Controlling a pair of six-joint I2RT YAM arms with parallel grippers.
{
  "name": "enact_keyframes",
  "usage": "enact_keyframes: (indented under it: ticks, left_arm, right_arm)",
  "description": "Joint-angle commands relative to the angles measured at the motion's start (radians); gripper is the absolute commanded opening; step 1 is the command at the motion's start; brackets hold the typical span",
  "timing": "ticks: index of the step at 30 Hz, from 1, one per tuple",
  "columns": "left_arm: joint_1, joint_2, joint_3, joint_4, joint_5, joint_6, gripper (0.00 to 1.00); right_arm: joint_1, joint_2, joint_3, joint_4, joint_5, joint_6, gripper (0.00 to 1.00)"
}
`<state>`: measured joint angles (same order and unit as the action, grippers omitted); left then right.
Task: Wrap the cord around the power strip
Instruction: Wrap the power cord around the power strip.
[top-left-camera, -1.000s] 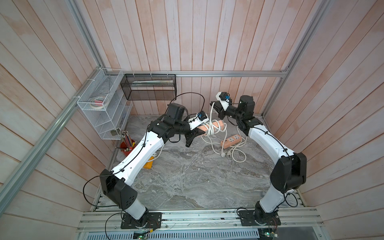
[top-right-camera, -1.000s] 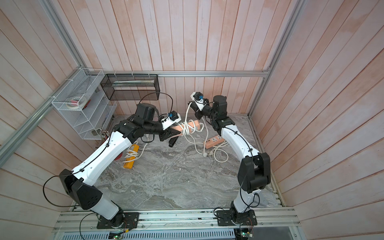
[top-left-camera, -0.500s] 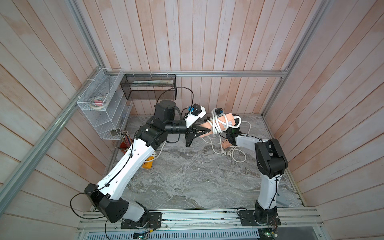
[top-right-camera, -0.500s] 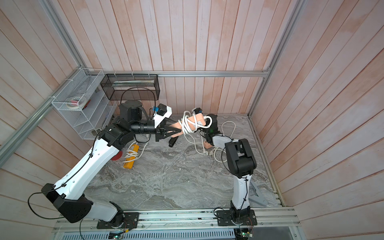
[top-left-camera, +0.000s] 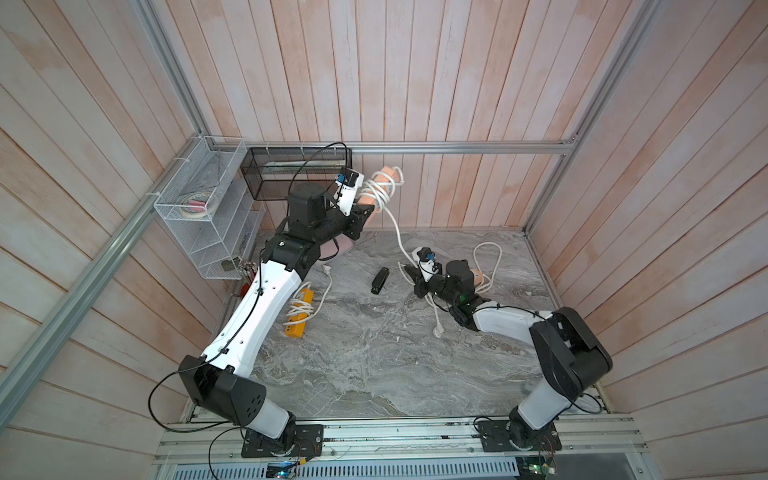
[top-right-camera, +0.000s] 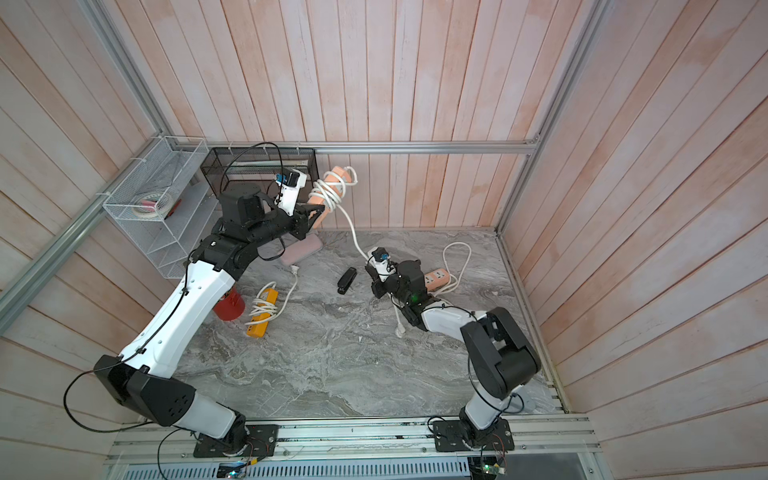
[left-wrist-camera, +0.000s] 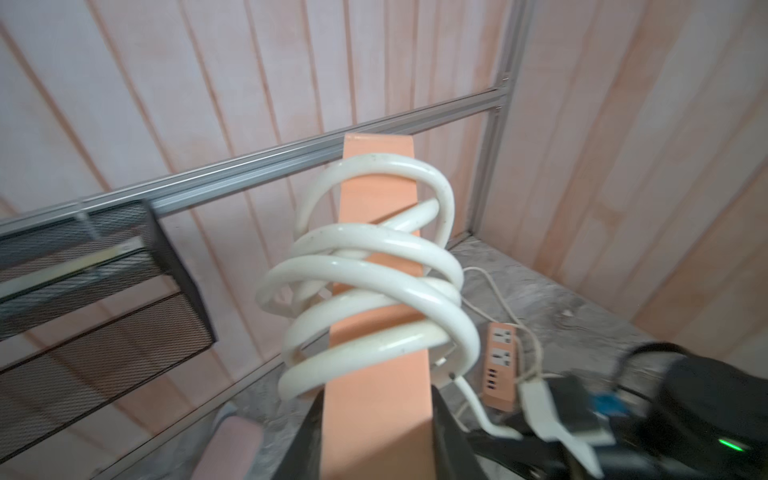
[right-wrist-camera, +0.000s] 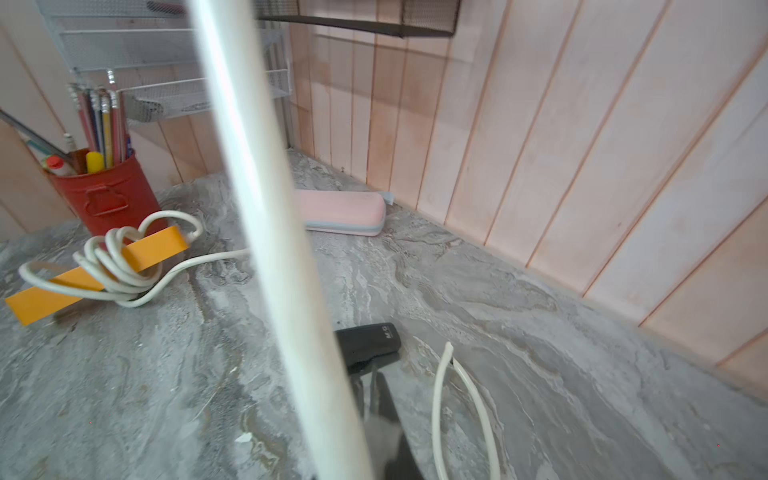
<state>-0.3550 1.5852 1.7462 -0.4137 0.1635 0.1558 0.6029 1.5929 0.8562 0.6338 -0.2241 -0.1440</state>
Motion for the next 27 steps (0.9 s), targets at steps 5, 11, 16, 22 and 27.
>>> enact_keyframes:
  ticks: [5,11,16,22,27]
  left_arm:
    - [0.002,0.087,-0.096,-0.118,-0.351,0.173,0.00]
    - [-0.151,0.050,-0.204,-0.251,-0.040,0.327,0.00]
    - [-0.274,-0.068,-0.341,-0.308,0.261,0.427,0.00]
    - [-0.319,-0.137,-0.339,-0.301,0.695,0.330,0.00]
    - [-0.285,-0.222,-0.366,-0.054,0.846,0.183,0.00]
  right_arm:
    - [0.130,-0.265,0.087,-0.308,0.126,-0.311,0.00]
    - [0.001,-0.261,0.338,-0.363,0.035,-0.345,0.00]
    - [-0.213,-0.107,0.534,-0.382,-0.215,-0.245,0.00]
    - [-0.302,0.181,0.813,-0.550,-0.470,-0.184,0.00]
    - [-0.306,0.296,0.712,-0.402,-0.611,0.005,0.09]
